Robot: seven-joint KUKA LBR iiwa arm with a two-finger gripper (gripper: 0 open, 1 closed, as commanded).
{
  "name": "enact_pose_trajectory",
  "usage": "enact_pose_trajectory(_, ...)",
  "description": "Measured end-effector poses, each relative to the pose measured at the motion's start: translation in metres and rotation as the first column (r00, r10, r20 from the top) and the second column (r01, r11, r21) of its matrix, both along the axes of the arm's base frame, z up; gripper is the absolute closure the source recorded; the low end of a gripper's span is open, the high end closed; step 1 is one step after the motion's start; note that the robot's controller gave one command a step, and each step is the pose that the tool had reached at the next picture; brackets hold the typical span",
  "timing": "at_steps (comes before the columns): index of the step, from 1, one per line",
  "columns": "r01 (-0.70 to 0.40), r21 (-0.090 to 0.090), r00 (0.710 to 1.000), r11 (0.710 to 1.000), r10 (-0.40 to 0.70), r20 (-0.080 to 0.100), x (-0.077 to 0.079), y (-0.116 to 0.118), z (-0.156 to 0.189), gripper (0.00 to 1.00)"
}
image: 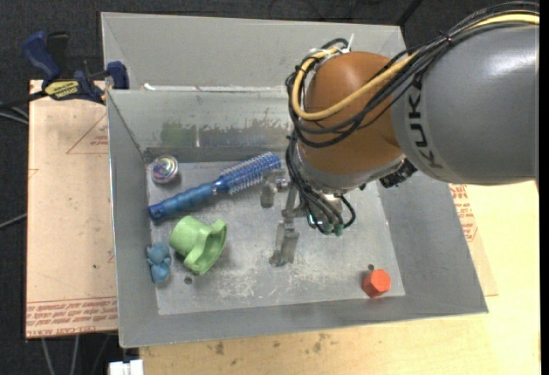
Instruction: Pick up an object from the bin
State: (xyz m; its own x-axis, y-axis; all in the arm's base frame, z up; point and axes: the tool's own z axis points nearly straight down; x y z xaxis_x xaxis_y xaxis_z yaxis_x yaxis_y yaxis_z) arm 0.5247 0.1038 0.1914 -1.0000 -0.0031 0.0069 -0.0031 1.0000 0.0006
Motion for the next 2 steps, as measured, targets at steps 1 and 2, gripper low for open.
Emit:
enact_pose_trajectory(1, -0.465, 0.001, 0.885, 0.885, 0.465, 0.006, -0.027, 0.083, -0.065, 0.00)
enact_pose_trajectory(2, -0.382, 0.002, 0.924, 0.924, 0.382, 0.013, -0.005, 0.136, -0.101, 0.00)
